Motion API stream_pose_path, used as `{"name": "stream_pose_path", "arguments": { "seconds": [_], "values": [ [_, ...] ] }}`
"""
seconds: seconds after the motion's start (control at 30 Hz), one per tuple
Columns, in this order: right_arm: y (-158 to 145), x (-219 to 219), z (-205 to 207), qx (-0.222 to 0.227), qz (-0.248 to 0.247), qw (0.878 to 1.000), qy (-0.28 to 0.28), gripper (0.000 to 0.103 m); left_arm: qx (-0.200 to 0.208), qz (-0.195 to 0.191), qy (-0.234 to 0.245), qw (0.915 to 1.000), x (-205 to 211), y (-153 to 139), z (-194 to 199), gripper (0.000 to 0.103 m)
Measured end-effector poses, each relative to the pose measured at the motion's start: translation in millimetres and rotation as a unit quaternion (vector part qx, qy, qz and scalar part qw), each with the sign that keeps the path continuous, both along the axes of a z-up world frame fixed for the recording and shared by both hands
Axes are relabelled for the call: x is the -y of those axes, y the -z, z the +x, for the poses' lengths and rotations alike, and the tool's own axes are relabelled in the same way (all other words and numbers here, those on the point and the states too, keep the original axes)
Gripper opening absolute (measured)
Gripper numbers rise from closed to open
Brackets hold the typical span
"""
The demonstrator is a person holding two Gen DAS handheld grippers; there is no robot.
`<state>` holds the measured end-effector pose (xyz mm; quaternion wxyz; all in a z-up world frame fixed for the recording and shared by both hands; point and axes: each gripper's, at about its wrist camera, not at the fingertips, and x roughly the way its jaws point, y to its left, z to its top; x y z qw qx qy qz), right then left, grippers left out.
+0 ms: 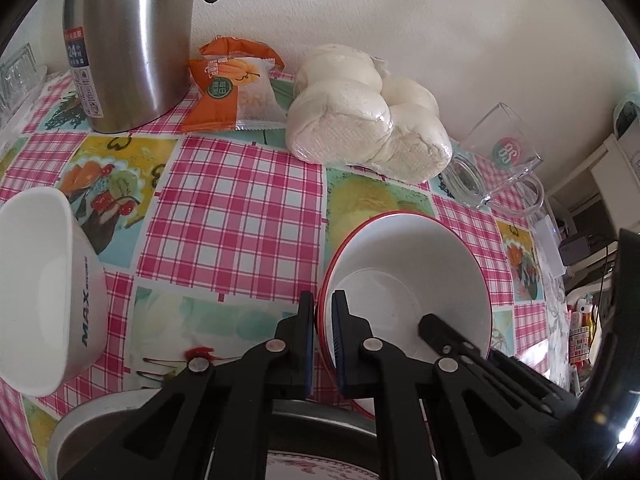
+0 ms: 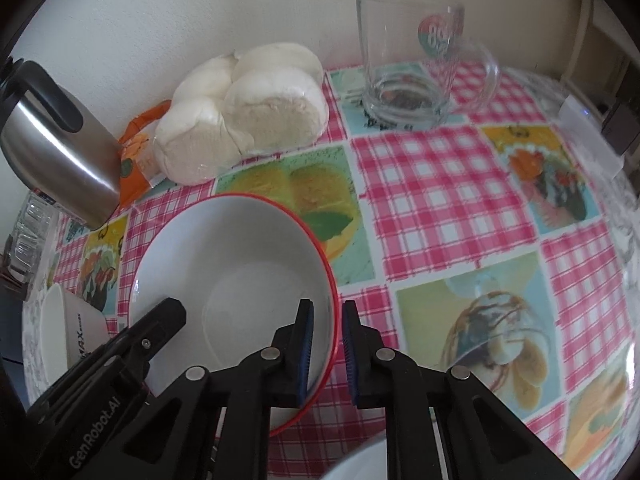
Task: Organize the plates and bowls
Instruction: 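Grasp the rim of the red-rimmed white bowl with the right gripper, then lift the red-rimmed bowl and carry it over the steel basin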
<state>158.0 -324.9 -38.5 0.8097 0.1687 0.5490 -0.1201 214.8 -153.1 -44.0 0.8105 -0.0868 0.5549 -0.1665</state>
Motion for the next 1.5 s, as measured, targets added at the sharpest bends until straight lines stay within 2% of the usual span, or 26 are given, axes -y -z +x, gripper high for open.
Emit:
{"name": "stream_pose_path", "arguments": {
  "seconds": [0.23, 0.4, 0.73, 1.13, 1.37, 1.5],
  "values": [
    [0, -4, -3, 0.008, 0.003, 1.0, 0.008, 0.013, -0.001, -0.009, 0.001, 1.0, -2, 0, -1, 0.008],
    [-8, 0, -12, 0.022, 0.0, 1.0, 0.021, 0.013, 0.004, -0.031, 0.006, 0.9995, -4, -8, -4, 0.008],
    [-59, -4, -46, 0.082, -0.008, 0.996, 0.041, 0.013, 0.051, -0.058, 0.019, 0.9968, -11, -67, -31, 0.008],
    [-134, -25, -106, 0.149, -0.026, 0.987, 0.051, 0.013, 0.114, -0.052, 0.034, 0.9915, -28, -143, -95, 0.008],
    [-162, -42, -138, 0.177, -0.023, 0.983, 0.044, 0.013, 0.142, -0.053, 0.028, 0.9881, -52, -171, -125, 0.008],
    [-171, -54, -153, 0.192, -0.016, 0.981, 0.036, 0.013, 0.149, -0.053, 0.018, 0.9872, -67, -175, -138, 0.008]
  ]
}}
